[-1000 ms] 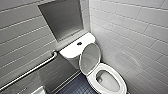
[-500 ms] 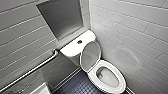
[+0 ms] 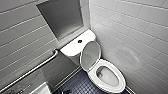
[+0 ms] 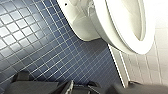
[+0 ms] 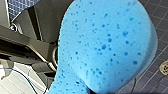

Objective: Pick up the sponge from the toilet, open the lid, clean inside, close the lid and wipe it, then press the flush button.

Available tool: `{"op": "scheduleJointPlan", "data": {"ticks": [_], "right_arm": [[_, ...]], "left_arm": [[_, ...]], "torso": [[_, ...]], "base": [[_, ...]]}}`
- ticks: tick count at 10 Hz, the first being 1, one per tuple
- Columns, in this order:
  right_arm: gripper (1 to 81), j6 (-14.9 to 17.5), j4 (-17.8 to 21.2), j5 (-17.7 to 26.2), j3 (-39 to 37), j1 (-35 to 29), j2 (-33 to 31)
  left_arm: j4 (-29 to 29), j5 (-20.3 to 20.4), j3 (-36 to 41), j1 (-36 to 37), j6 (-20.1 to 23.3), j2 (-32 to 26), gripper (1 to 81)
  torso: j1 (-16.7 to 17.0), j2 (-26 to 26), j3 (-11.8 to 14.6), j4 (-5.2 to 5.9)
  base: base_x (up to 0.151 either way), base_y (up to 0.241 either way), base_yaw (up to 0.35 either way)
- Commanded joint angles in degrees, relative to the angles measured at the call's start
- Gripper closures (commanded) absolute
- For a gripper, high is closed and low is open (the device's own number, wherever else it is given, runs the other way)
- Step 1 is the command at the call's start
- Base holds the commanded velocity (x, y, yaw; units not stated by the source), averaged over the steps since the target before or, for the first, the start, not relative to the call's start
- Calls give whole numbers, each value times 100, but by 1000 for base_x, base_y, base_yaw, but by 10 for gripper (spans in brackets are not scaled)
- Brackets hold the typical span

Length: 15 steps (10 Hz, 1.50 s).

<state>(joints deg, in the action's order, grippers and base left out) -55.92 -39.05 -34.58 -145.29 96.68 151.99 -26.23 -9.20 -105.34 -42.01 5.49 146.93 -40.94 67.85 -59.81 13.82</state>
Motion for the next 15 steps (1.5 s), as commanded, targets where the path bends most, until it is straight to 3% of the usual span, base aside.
{"op": "scheduleJointPlan", "data": {"ticks": [1, 6, 12, 15], "right_arm": [[811, 2, -209, 224, -60, 392, 61], [811, 2, -209, 224, -209, 365, 203], [811, -16, -252, 207, -174, 418, 264], [811, 2, -244, -189, -218, 444, 264]], "left_arm": [[-611, -416, -663, 952, -21, 205, 10], [-909, -424, -1173, 1699, -21, 416, 10], [-1919, -635, -1964, 2877, -30, 680, 10], [-2447, -547, -2262, 3018, -56, 698, 10]], "torso": [[0, 0, 0, 0], [0, -4, -2, 0], [0, -9, -2, 0], [0, -9, -2, -2]], "base": [[0, 0, 0], [0, 0, 0], [0, 0, 0], [0, 0, 0]]}}
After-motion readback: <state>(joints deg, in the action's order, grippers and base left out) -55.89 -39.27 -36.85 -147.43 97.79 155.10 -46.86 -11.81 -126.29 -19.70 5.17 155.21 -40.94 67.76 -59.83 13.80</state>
